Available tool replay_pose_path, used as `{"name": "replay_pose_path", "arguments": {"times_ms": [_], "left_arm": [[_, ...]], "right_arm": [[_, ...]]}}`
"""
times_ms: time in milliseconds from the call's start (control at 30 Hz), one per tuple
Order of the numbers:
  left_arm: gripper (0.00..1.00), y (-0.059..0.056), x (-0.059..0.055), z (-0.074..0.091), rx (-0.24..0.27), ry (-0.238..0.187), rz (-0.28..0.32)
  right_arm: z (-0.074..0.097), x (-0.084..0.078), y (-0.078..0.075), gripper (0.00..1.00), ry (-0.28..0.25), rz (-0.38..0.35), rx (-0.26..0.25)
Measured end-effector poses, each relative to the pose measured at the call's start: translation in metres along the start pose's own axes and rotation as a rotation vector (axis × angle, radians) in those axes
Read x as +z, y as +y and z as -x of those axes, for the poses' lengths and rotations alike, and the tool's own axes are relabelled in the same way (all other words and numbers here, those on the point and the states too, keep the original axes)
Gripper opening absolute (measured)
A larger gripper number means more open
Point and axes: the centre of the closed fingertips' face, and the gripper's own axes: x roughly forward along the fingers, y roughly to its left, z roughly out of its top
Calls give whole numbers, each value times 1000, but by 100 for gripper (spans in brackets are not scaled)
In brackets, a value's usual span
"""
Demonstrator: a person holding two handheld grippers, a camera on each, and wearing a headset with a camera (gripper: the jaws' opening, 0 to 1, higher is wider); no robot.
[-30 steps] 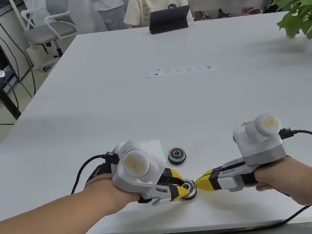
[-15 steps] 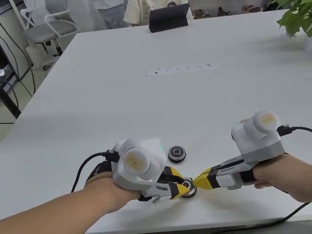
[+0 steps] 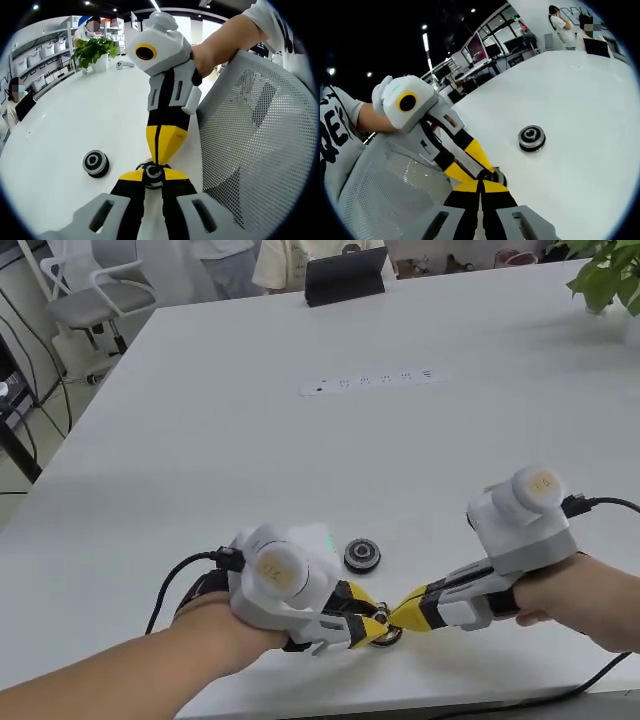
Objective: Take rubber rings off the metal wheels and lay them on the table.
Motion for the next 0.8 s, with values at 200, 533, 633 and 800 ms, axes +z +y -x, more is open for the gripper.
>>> {"name": "replay_pose_path", "arguments": {"times_ms": [200, 533, 633, 800], "left_arm": [[7, 2, 0, 1, 10, -2, 5], [7, 2, 0, 1, 10, -8, 15], [8, 2, 0, 1, 9, -9, 32], [8, 2, 0, 1, 3, -3, 28]], "right_arm": [[0, 0, -2, 0, 14, 28, -28], [6, -5, -8, 0, 14, 37, -58], [7, -3, -10, 0, 8, 35, -67], [7, -3, -9, 0, 5, 45, -73]]}}
